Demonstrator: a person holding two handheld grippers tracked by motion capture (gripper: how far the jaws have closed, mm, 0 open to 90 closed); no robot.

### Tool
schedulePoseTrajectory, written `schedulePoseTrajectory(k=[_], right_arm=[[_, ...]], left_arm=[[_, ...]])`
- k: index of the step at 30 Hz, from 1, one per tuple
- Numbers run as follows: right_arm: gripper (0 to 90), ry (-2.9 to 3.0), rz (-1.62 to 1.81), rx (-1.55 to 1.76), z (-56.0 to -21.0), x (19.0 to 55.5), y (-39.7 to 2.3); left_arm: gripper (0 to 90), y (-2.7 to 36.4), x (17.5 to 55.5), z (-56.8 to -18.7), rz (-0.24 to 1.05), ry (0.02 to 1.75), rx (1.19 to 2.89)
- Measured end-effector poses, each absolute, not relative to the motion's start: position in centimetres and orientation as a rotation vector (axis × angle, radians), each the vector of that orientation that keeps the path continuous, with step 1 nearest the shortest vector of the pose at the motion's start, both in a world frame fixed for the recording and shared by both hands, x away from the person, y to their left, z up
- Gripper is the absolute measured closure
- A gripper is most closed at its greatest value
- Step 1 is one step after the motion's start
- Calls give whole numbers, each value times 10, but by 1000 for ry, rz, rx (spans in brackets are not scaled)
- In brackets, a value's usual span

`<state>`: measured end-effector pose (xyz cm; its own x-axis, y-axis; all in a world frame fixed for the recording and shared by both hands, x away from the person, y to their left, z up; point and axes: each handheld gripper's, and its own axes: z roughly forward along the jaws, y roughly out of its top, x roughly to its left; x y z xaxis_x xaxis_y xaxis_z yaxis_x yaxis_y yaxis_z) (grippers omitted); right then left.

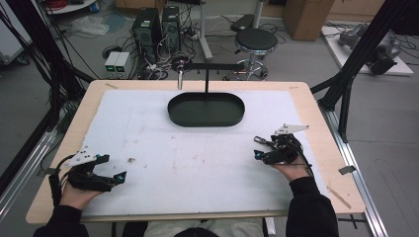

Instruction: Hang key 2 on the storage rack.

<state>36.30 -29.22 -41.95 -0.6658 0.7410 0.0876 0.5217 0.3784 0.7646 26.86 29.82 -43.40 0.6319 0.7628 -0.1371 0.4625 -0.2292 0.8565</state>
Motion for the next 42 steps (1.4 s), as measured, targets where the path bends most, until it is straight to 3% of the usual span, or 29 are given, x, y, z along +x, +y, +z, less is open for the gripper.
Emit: schedulePoseTrajectory(k=[24,29,30,31,34,42], right_arm=[[10,2464,984,1250,-420,417,-319],[53,2564,893,1216,-430,420,-316],[81,2579,864,1200,-431,419,-314],[178,2593,814,1165,-433,419,-311],[232,2602,768,1123,-433,416,-307],[567,2624,771,1056,-428,412,-309]], left_arm=[[17,309,273,-437,348,961,1867],[18,308,272,-437,338,955,1878],[18,308,272,-437,340,956,1877],[17,308,272,-437,341,955,1876],[17,308,271,-436,338,953,1875],[18,309,270,-437,338,952,1873]])
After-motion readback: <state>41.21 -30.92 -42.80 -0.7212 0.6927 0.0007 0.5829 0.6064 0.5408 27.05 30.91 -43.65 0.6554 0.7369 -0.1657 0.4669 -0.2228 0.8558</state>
